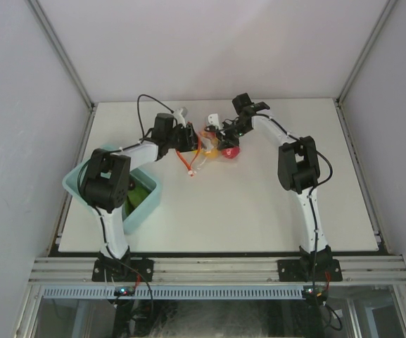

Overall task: Open the zip-top bag and remove the fake food
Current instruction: Pick up the fake fruit from the zipper food storage bag.

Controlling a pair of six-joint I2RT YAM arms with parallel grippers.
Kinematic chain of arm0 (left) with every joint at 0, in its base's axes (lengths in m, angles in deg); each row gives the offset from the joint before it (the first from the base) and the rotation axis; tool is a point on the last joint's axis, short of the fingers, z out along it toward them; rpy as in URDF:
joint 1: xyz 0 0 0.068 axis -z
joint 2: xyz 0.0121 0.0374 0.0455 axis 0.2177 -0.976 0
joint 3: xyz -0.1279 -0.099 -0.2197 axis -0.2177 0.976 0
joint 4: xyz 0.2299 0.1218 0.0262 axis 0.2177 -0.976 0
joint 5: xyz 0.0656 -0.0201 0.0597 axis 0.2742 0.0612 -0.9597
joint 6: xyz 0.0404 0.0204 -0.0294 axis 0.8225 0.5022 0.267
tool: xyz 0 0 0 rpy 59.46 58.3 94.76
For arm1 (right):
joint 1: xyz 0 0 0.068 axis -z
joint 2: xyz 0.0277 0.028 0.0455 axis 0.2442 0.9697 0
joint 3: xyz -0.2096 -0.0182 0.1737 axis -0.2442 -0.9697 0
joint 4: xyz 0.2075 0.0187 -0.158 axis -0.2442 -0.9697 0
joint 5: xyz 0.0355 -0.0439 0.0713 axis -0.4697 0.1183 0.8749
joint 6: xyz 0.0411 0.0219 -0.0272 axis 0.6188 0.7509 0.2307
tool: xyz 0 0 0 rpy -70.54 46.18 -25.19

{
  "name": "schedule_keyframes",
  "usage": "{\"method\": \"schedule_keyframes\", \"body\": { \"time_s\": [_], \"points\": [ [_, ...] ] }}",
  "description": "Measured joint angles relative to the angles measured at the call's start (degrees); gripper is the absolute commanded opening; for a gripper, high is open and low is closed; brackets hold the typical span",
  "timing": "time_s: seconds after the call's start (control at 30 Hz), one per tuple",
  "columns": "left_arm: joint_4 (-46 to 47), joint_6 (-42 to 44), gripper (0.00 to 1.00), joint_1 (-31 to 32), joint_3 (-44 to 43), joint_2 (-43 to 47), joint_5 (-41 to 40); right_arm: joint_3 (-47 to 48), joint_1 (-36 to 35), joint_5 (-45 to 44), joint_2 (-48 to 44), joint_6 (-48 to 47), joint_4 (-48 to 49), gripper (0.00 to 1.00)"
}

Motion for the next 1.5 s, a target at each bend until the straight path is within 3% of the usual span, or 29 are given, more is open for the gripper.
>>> {"method": "schedule_keyframes", "body": {
  "time_s": [0.5,0.77,1.1,1.33,1.5],
  "points": [
    [-0.3,0.7,0.53,1.9,-2.5,-2.4,3.3,0.0,0.5,0.4,0.0,0.0,-0.5,0.00],
    [-2.8,2.0,0.38,2.4,-3.5,-2.5,1.2,0.0,0.6,0.4,0.0,0.1,-0.7,0.00],
    [-3.3,2.7,0.52,2.5,-4.2,-2.8,3.0,0.0,0.6,0.4,0.1,0.6,-0.7,0.02],
    [-4.3,4.2,0.40,2.5,-4.2,-2.8,6.5,0.0,0.6,0.4,0.2,0.9,-0.7,0.07],
    [-4.8,4.7,0.40,2.5,-4.1,-2.8,10.0,0.0,0.7,0.2,0.2,1.7,-0.8,0.15]
  ]
}}
